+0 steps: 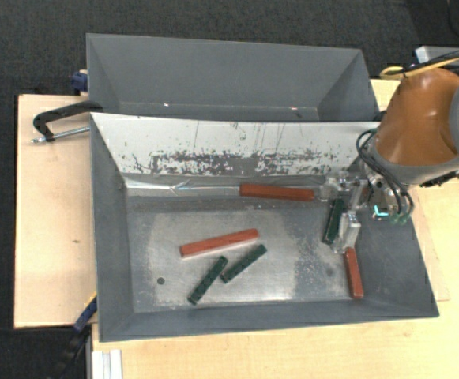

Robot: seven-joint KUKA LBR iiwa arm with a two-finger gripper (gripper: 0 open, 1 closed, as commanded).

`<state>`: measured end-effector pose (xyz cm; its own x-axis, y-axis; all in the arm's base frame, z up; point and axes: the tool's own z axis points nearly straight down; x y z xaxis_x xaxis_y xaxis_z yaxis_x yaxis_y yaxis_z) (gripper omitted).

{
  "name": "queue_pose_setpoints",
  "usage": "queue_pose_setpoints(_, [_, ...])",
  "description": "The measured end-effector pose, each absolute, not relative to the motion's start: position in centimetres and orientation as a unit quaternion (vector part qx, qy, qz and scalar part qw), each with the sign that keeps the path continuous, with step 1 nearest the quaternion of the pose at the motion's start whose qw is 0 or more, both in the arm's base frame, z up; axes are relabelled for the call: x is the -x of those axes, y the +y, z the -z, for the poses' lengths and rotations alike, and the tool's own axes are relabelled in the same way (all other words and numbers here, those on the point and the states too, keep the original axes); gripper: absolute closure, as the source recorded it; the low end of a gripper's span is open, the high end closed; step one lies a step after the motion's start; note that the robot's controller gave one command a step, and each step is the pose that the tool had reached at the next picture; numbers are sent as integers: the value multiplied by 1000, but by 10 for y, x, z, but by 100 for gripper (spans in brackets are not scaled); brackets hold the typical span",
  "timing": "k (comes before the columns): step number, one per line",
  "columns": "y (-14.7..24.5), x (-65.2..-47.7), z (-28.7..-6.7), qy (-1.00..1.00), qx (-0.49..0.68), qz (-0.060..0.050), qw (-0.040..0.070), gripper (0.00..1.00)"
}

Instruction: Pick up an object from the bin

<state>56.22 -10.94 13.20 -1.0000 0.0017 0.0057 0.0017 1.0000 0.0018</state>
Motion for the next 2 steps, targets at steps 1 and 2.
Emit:
queue_pose_setpoints(1, [-109, -564, -136, -1000, 0, 0, -1, 0])
queue_pose_setpoints(2, [-119, -578, -85, -1000, 6, 0, -3, 0])
